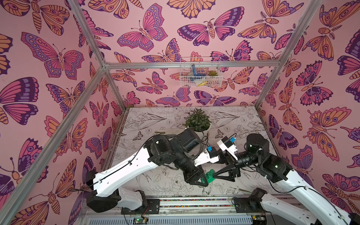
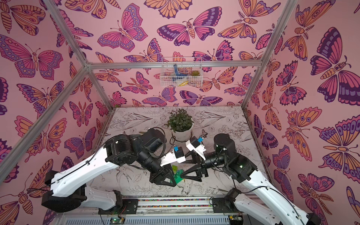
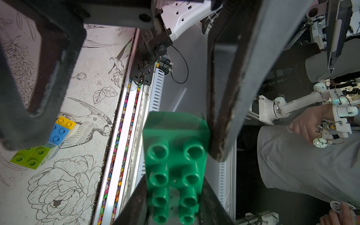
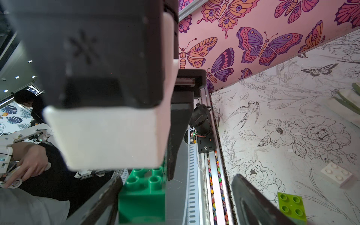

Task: Assemble a giraffe with lego
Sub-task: Pick up the lego brick from the center of the board.

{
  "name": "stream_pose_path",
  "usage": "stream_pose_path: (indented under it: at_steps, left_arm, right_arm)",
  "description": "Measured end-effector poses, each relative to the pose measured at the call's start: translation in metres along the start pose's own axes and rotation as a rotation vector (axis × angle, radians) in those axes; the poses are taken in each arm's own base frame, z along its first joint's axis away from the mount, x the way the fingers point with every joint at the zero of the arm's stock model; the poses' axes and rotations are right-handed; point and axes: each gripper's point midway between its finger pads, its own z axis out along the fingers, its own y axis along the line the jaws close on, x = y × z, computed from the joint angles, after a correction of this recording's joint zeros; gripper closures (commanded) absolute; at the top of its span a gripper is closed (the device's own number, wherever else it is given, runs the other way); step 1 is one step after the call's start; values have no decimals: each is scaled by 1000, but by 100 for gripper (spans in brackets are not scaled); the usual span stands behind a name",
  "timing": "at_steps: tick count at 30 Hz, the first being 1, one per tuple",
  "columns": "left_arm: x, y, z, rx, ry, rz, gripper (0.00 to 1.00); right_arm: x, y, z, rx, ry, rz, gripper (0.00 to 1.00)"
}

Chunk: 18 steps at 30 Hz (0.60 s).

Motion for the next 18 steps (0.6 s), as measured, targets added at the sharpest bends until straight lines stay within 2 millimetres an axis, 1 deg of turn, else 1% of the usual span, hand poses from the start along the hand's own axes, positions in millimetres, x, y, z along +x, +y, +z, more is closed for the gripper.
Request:
stream_pose_path:
  at_steps: [4,7,11,12,18]
  left_arm:
    - [0,0,0,0,-1,-8,100]
    - [-1,0,0,0,-2,-11,100]
    - [-1,1,0,-6,-2,-19,100]
    - [-1,2,0,-9,-2,-22,100]
    - [-1,4,2,-11,5,-30,100]
  right_arm:
    - [0,1,0,-6,2,-2,17]
    - [1,2,0,-14,4,-3,23]
    - [2,6,0,-34,9,-15,40]
    - [2,7,0,-39,10,-17,43]
    - [3,9,-1,-52,14,-22,50]
